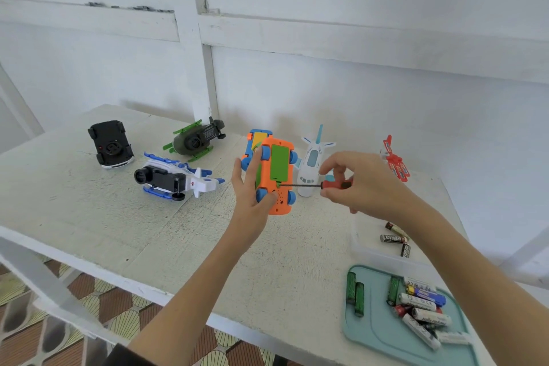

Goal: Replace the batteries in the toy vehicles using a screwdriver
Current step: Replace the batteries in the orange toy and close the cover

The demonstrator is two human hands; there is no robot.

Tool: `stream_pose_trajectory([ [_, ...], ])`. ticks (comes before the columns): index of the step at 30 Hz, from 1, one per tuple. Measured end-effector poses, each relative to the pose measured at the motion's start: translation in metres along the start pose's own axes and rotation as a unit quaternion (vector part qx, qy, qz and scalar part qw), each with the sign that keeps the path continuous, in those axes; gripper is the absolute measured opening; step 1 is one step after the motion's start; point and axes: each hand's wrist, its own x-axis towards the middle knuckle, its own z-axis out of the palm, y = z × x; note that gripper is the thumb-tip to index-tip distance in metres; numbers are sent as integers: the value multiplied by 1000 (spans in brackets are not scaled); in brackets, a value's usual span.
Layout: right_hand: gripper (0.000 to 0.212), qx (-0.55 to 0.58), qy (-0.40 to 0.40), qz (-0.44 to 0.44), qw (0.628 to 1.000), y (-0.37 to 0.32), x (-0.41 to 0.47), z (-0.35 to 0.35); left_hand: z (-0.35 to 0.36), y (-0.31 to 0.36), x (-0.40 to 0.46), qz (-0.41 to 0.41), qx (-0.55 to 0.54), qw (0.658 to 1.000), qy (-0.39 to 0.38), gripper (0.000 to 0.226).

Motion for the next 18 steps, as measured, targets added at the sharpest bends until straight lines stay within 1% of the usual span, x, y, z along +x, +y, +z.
stream_pose_trajectory([
  [3,26,-31,-18,-19,999,0,2,-2,0,-2,1,2,-2,1000,-1,78],
  [8,17,-45,-28,-30,998,6,1,1,0,-11,3,1,-20,1000,-1,78],
  [10,16,-39,-17,-30,999,9,0,3,-2,-15,5,6,-26,1000,3,78],
  [13,16,-25,-5,-30,999,12,-1,6,-5,-16,8,-5,-67,998,4,79],
  [18,15,-40,-1,-31,999,15,-3,9,-9,-23,11,-37,-152,988,-19,82],
])
